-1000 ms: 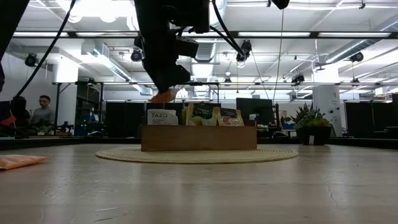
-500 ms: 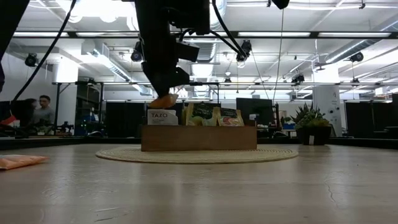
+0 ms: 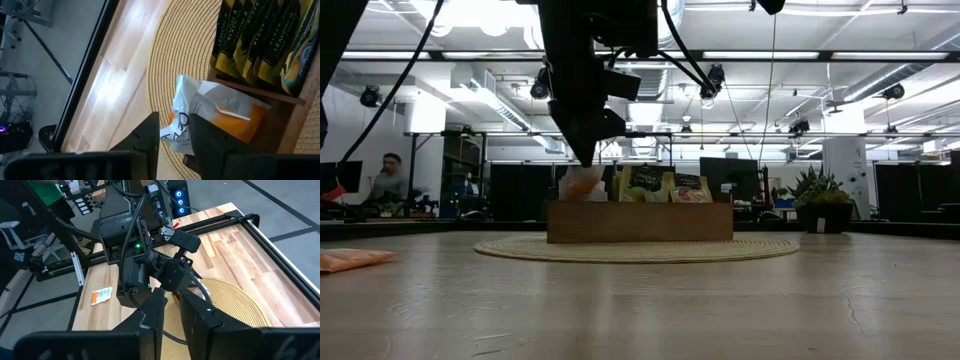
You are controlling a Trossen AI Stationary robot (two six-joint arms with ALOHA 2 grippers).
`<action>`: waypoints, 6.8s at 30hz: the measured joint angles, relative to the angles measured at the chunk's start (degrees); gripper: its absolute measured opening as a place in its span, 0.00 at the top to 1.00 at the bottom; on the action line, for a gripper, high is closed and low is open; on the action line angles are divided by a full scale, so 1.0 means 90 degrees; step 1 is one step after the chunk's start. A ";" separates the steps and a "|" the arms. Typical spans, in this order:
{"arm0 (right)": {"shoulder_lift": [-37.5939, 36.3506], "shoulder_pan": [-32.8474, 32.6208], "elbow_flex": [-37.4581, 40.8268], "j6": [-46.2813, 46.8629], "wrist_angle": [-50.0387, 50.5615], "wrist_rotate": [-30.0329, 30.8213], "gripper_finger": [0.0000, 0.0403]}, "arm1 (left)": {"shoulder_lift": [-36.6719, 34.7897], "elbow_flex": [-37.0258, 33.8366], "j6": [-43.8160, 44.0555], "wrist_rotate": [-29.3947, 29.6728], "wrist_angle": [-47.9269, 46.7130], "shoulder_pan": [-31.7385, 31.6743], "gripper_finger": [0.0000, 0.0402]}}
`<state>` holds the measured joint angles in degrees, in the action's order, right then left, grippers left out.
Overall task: Pick & Place Tea
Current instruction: Put the white tea bag into the left section of the wooden organizer
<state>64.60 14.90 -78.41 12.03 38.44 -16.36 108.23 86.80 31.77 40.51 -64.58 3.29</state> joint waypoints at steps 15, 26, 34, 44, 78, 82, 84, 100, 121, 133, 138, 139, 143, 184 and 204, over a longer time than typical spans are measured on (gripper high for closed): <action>-0.0002 0.0000 0.0000 0.0000 0.0001 -0.0002 0.86 | -0.0008 0.0117 -0.0023 -0.0006 -0.0161 -0.0022 0.73; -0.0004 0.0002 0.0000 -0.0002 0.0029 -0.0009 0.86 | -0.0390 0.0869 -0.0562 -0.0939 -0.0382 -0.0022 0.73; -0.0010 0.0000 0.0000 -0.0027 0.0042 -0.0043 0.86 | -0.0854 0.0919 -0.1745 -0.3753 -0.0216 -0.0131 0.73; -0.0264 0.0000 -0.0002 -0.0029 0.0437 -0.0238 0.86 | -0.1118 0.0360 -0.3111 -0.4179 0.0107 -0.0234 0.73; -0.1039 0.0000 0.0418 -0.0345 0.0891 0.0012 0.86 | -0.1630 -0.1527 -0.3011 -0.3850 0.2225 -0.0964 0.69; -0.1044 0.0000 0.0418 -0.0355 0.0790 0.0070 0.86 | -0.1630 -0.1530 -0.2987 -0.3904 0.2226 -0.0987 0.57; -0.1047 0.0000 0.0418 -0.0356 0.0787 0.0171 0.86 | -0.1630 -0.1552 -0.2982 -0.3936 0.2166 -0.0987 0.50; -0.1052 0.0000 0.0418 -0.0384 0.0731 0.0355 0.86 | -0.1233 -0.1554 -0.3212 -0.4192 0.1983 -0.0996 0.41; -0.1052 0.0000 0.0418 -0.0404 0.0695 0.0510 0.86 | -0.1081 -0.1661 -0.3301 -0.3859 0.2127 -0.1128 0.41; -0.1049 0.0002 0.0415 -0.0357 0.0678 0.0508 0.86 | -0.0787 -0.1606 -0.3242 -0.4017 0.2031 -0.1147 0.51; -0.1049 0.0000 0.0415 -0.0359 0.0675 0.0507 0.86 | -0.0787 -0.1403 -0.3181 -0.4017 0.1767 -0.1147 0.70; -0.1049 0.0001 0.0415 -0.0361 0.0675 0.0507 0.86 | -0.0787 -0.1350 -0.3181 -0.4017 0.1690 -0.1147 0.74; -0.1049 0.0000 0.0415 -0.0389 0.0673 0.0507 0.86 | -0.0790 -0.1175 -0.3212 -0.4017 0.1603 -0.1147 0.89; -0.1049 0.0002 0.0415 -0.0412 0.0680 0.0495 0.86 | -0.0838 -0.0182 -0.2995 -0.3708 0.0548 -0.1176 0.64; -0.1049 0.0002 0.0415 -0.0503 0.0674 0.0493 0.86 | -0.0774 -0.0792 -0.3091 -0.5409 0.1341 -0.1516 1.00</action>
<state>55.16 14.91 -74.67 7.51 44.50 -11.92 101.27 79.68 3.95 -8.17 -52.51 -10.35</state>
